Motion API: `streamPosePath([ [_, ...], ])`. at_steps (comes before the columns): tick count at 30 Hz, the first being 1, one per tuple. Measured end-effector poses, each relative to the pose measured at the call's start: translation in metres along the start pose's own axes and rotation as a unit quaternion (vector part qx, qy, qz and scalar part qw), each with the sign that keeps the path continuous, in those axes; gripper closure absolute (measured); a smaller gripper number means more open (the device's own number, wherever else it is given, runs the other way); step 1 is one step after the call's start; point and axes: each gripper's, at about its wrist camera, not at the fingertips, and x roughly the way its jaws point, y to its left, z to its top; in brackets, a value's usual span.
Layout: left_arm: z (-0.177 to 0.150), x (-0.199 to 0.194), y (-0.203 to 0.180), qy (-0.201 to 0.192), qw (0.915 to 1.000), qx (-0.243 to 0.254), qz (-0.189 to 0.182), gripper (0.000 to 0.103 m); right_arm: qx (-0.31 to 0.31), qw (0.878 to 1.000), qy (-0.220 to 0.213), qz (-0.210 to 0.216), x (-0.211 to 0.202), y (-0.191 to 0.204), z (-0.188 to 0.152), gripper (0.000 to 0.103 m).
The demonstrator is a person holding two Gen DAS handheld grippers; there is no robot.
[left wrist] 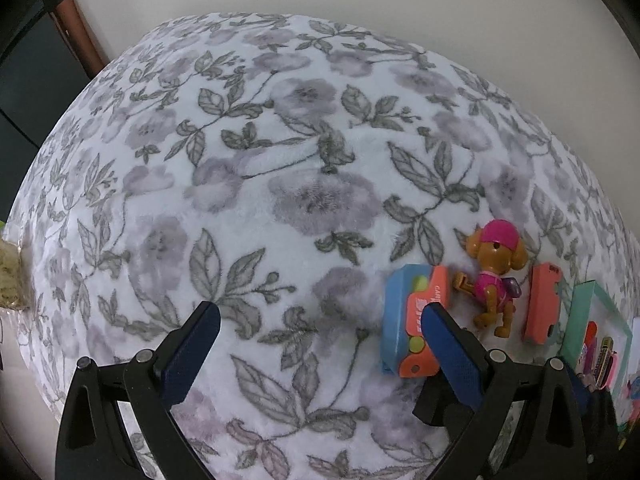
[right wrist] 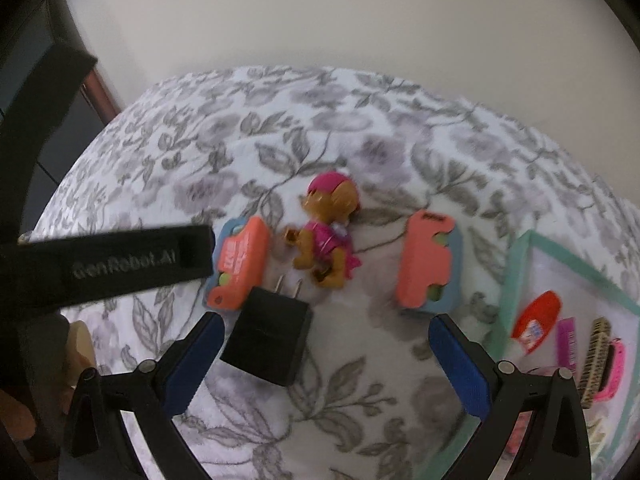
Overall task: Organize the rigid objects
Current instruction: 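Grasp the orange-and-blue CARROT KNIFE box with the left tool while the right tool grasps the black plug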
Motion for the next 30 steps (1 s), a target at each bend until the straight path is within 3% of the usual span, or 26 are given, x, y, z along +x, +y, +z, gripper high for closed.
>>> streamPosePath([
  [10,0.002,0.005,-0.004,0.013,0.9996,0.007,-0.025,0.003,-0.027,1.0,0.012,-0.006,0.016,0.017,-0.005,0.001],
  [15,-0.001,0.011,-0.014,0.029,0.9976,0.009,-0.062,0.003,-0.008,1.0,0.014,-0.005,0.017,0.007,-0.005,0.012],
  [24,-0.004,0.018,-0.035,0.028,0.9975,0.031,-0.058,0.003,0.006,1.0,0.019,0.004,0.017,-0.001,-0.005,0.041],
  [26,-0.004,0.02,-0.037,0.026,0.9975,0.029,-0.059,0.004,0.01,1.0,0.022,0.0,0.018,-0.004,-0.005,0.052],
  [30,-0.003,0.028,-0.041,0.028,0.9976,0.03,-0.055,0.008,0.02,0.999,0.025,0.0,0.02,-0.009,-0.007,0.055],
])
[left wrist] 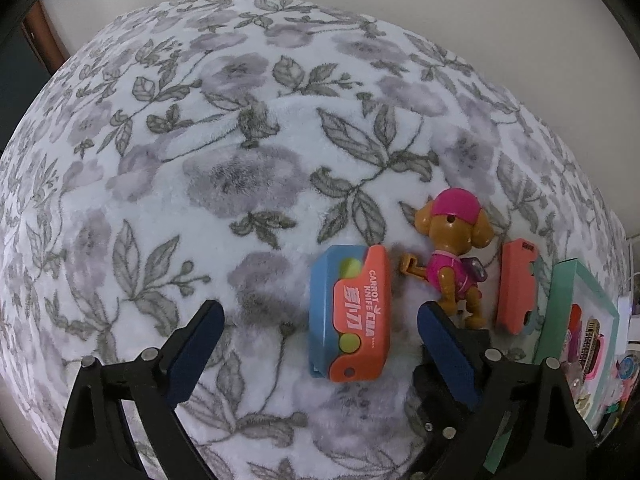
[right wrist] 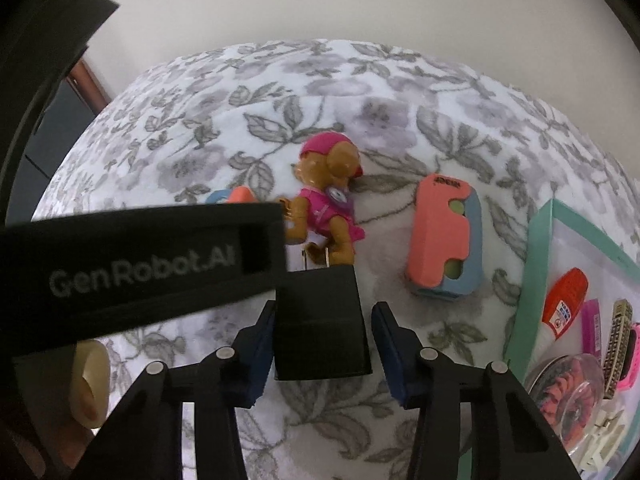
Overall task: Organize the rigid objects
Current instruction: 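Grasp the orange-and-blue CARROT KNIFE box with the left tool while the right tool grasps the black plug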
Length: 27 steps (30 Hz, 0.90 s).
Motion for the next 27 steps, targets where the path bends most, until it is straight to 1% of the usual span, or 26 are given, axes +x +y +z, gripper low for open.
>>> streamPosePath([
  [3,0.0,0.007,-0.004,0.006,1.0,0.003,0.0,0.011,0.001,1.0,-0.001,0.002,-0.002,-0.004,-0.001,0.056],
  [4,-0.002,0.008,-0.005,0.006,1.0,0.002,0.0,0.014,0.0,1.0,-0.001,0.001,-0.002,-0.004,-0.001,0.056],
  [5,-0.002,0.01,-0.006,0.006,1.0,0.003,0.001,0.025,-0.002,1.0,-0.002,-0.001,-0.001,-0.003,0.0,0.056],
  [6,-0.001,0.011,-0.007,0.006,1.0,0.004,0.005,0.029,-0.005,1.0,-0.001,-0.003,-0.001,-0.002,0.0,0.056],
  [7,-0.001,0.011,-0.008,0.005,0.9999,0.006,0.011,0.029,-0.006,1.0,-0.002,-0.005,-0.001,0.0,-0.001,0.056],
  [10,0.0,0.011,-0.008,0.002,1.0,0.004,0.008,0.033,-0.011,1.0,-0.003,-0.009,0.002,0.0,-0.001,0.056],
  [12,-0.001,0.009,-0.006,-0.002,1.0,-0.001,0.001,0.043,-0.01,1.0,-0.003,-0.009,0.001,0.002,-0.001,0.056],
  [16,0.002,0.005,-0.001,-0.003,0.9998,-0.013,-0.015,0.053,-0.005,1.0,-0.003,-0.006,0.0,0.002,-0.001,0.057],
  [17,0.002,0.005,0.0,-0.005,0.9997,-0.016,-0.017,0.058,-0.005,1.0,-0.003,-0.006,0.0,0.002,-0.001,0.057],
  [22,0.004,0.003,0.004,-0.006,0.9996,-0.021,-0.018,0.059,-0.007,1.0,-0.004,-0.006,0.0,0.001,0.0,0.057],
  [27,-0.001,0.0,-0.001,-0.01,0.9999,-0.011,0.0,0.059,-0.014,1.0,-0.006,-0.011,-0.001,0.001,-0.001,0.057],
])
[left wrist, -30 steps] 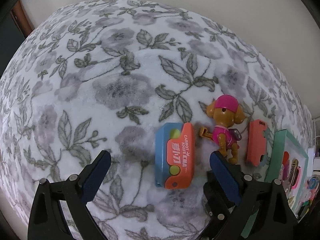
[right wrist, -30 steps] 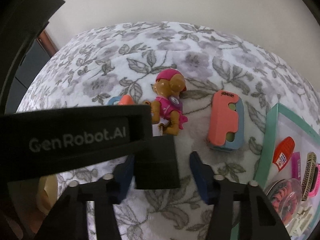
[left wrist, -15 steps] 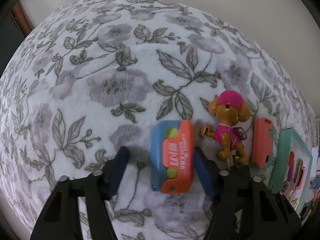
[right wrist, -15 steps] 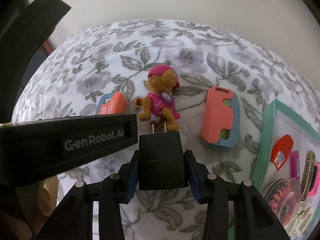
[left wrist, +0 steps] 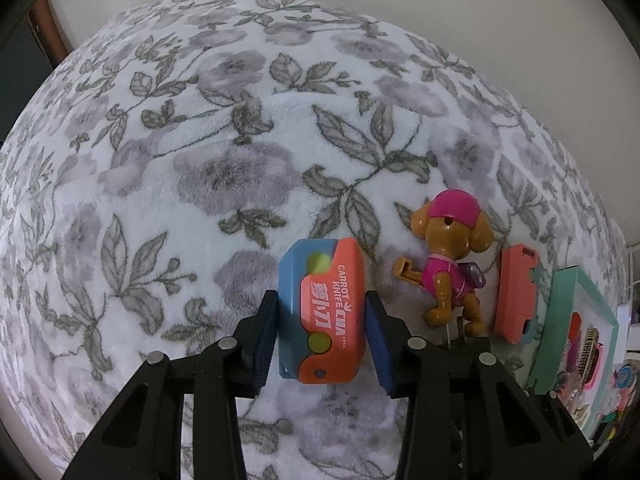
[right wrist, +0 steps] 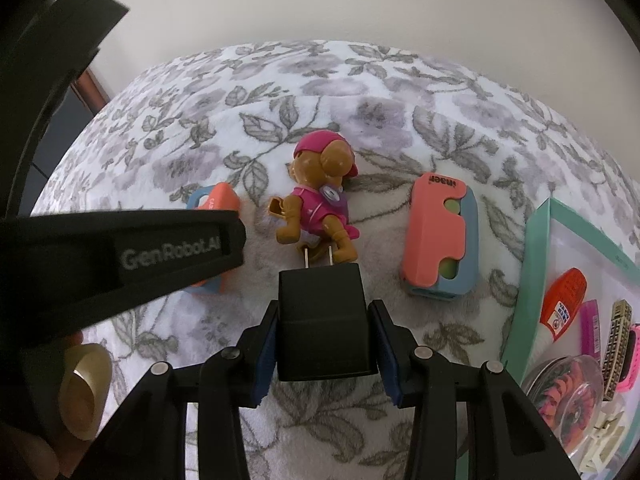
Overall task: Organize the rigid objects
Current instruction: 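Grasp the orange-and-blue CARROT KNIFE box with the left tool while the right tool grasps the black plug, then carry the orange-and-blue box and black plug into the tray and open both tools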
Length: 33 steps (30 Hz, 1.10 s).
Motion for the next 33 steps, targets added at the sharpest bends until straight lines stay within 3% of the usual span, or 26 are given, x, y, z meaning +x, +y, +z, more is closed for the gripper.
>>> streamPosePath([
  [8,0.0,0.004,-0.012,-0.005,0.9998,0.005,0.017,0.059,-0.013,1.0,-0.002,-0.009,0.0,0.004,-0.003,0.059],
  [12,-0.001,0.002,-0.007,-0.005,0.9999,-0.015,0.002,0.059,-0.005,1.0,0.006,-0.002,0.001,0.002,-0.002,0.059],
  [17,0.0,0.001,0.004,0.0,0.998,-0.053,-0.035,0.059,0.034,0.999,0.01,0.037,-0.002,-0.011,0.001,0.059],
  [22,-0.003,-0.004,0.013,-0.004,0.997,-0.067,-0.04,0.059,0.046,0.997,0.011,0.057,-0.005,-0.016,0.002,0.059],
  [33,0.001,-0.05,0.029,-0.056,0.9925,-0.089,-0.061,0.059,0.075,0.993,-0.021,0.083,-0.035,-0.032,0.008,0.059],
])
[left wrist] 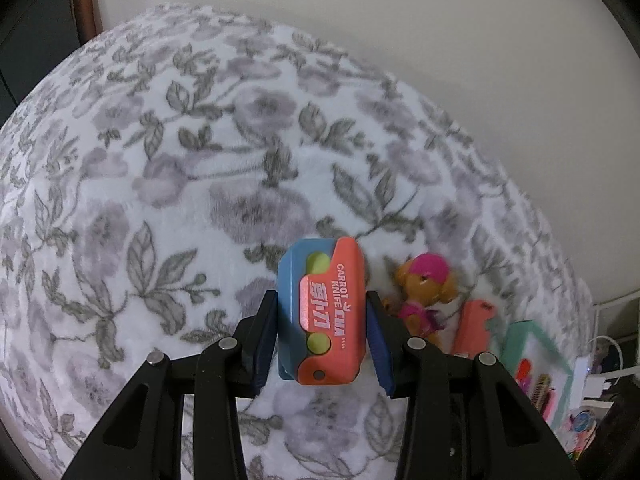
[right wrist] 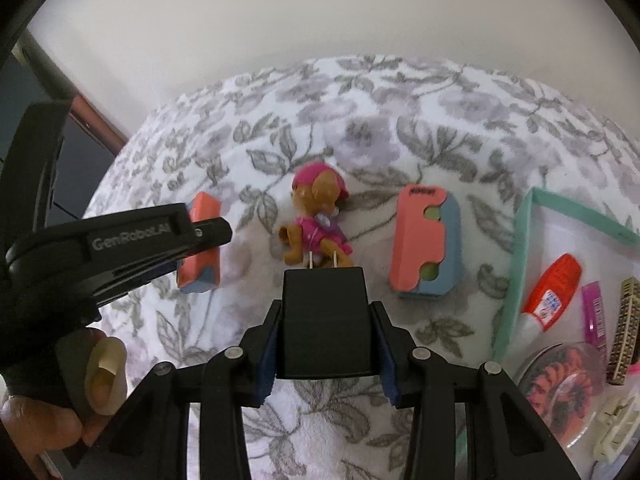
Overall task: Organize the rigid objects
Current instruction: 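Carry the orange-and-blue box and black plug into the tray and open both tools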
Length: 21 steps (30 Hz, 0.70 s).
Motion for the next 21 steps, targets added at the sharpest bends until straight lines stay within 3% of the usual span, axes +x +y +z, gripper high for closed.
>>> streamPosePath([
  [11,0.006,-0.046,-0.042,-0.051,0.9968,0.034,-0.052,0.059,0.025,0.996,-0.075,-0.037,-0.063,-0.031,0.016,0.059],
  [21,-0.016,-0.059,-0.105,-0.052,0.9881,0.114,-0.089,0.059,0.063,0.989,-0.099,-0.095,-0.099,-0.085,0.015,0.059],
])
